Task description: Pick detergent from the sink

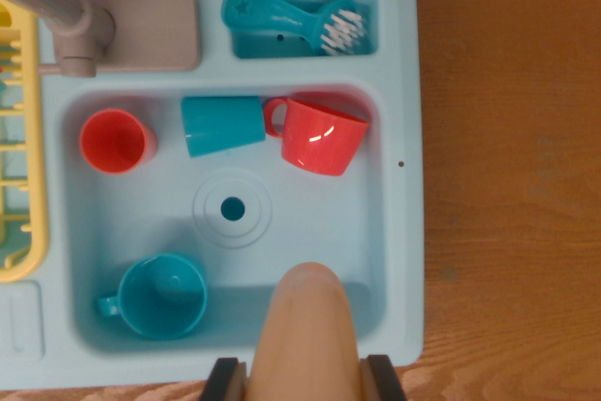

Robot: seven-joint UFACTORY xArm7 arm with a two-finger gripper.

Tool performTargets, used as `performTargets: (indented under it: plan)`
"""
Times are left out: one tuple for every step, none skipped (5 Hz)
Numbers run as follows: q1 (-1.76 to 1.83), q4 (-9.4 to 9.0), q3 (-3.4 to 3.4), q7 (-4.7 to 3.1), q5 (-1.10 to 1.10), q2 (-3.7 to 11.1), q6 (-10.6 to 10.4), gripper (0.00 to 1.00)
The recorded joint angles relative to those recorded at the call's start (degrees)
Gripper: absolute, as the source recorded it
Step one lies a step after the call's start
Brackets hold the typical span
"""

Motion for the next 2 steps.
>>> performTargets:
  plan:
    - [0.01,0.64,0.01,-0.03,0.0,-0.26,0.9,1.0]
    - [0.01,0.64,0.01,-0.03,0.0,-0.26,0.9,1.0]
